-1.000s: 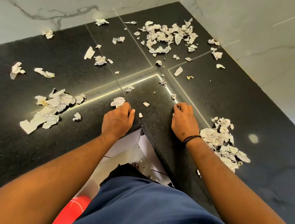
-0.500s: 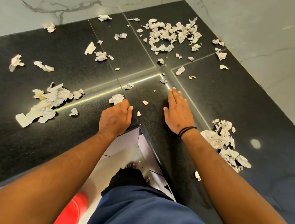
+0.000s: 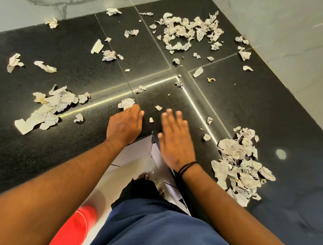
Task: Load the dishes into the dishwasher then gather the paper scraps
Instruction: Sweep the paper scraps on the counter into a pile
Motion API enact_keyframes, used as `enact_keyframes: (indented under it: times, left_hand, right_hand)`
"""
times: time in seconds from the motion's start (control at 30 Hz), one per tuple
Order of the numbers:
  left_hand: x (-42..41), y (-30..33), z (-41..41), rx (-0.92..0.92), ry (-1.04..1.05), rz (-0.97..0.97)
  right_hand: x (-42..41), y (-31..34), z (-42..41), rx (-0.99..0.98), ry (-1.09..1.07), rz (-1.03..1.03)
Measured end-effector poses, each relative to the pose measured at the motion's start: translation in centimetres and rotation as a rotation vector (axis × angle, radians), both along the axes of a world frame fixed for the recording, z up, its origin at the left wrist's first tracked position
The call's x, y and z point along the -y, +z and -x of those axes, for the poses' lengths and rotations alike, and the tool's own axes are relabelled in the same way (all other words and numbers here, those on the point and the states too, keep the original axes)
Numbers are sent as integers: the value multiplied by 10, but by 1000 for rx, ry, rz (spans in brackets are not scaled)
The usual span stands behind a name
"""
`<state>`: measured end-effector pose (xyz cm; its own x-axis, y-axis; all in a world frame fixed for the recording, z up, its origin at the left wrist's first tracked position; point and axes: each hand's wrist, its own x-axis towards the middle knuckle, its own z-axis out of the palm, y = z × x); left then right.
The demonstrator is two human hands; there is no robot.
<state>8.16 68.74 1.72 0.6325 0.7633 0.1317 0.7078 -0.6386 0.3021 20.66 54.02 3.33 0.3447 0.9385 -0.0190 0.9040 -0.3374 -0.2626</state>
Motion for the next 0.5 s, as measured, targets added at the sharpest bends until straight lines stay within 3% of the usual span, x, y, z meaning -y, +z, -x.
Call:
enact_keyframes:
  times: [0.1,0.23,0.5]
  left_hand:
    - [0,1,-1,-2,14,43]
    - [-1,1,0,1,12,16]
    - [-2,-1,1,-1,-6,13]
  right_hand:
    - [-15,-4,27,37,230,32]
    - [-11,-11,7,47,213,97]
    - [22,-15,-43,40,-311,25]
